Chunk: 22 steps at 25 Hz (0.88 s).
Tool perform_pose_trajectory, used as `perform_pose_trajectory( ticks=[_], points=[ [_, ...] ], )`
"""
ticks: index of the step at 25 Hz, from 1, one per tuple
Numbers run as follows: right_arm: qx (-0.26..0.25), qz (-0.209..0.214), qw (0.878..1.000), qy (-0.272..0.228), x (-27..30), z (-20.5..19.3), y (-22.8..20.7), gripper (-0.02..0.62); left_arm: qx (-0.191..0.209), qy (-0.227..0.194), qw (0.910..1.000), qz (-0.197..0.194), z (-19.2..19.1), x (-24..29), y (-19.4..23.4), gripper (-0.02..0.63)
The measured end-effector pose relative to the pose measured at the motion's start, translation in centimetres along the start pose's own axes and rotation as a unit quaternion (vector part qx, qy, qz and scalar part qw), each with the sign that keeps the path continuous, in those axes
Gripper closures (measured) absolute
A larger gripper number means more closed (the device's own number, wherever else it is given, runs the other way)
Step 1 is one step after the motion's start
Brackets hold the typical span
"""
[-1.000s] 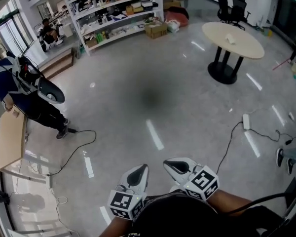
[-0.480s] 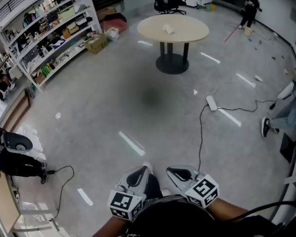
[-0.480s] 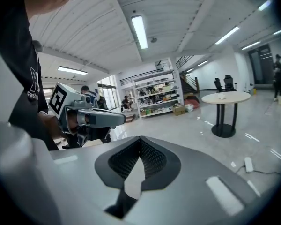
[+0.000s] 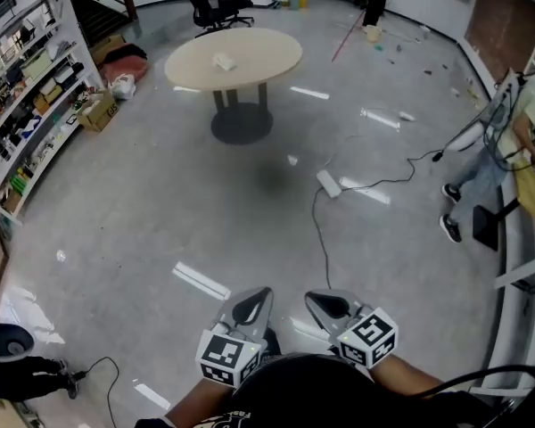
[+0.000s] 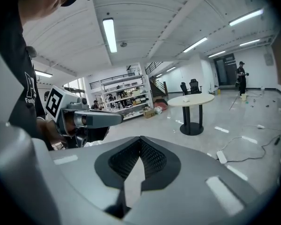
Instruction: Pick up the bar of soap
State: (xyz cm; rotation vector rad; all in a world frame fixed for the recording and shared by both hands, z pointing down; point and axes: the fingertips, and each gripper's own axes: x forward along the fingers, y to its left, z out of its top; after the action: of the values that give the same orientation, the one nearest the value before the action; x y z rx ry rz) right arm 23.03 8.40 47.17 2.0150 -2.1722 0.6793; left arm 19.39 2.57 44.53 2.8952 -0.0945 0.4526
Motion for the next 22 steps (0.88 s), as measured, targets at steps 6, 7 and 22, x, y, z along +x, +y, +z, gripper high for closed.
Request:
perform_pose_trajectory(
  ticks=[6,7,22],
  points=[
    [-0.038,-0.022,0.999,-0.012,6.4,6.5,-3.1,0.591,0.005,-0.018,0.9996,-0.020,4.3,3.6,7.5,0.598],
    [-0.043,-0.026,0.999,-0.012,7.6,7.0,-3.8,0.591,0.007,-0.020,0.9995,-0.022,4.6,4.1,8.7,0.598],
    [-0.042,-0.006,0.999,0.000,19.2,12.7,-7.7,0.591,-0.023,-0.003,0.9997,0.001,7.0,7.2,21.9,0.598]
  ],
)
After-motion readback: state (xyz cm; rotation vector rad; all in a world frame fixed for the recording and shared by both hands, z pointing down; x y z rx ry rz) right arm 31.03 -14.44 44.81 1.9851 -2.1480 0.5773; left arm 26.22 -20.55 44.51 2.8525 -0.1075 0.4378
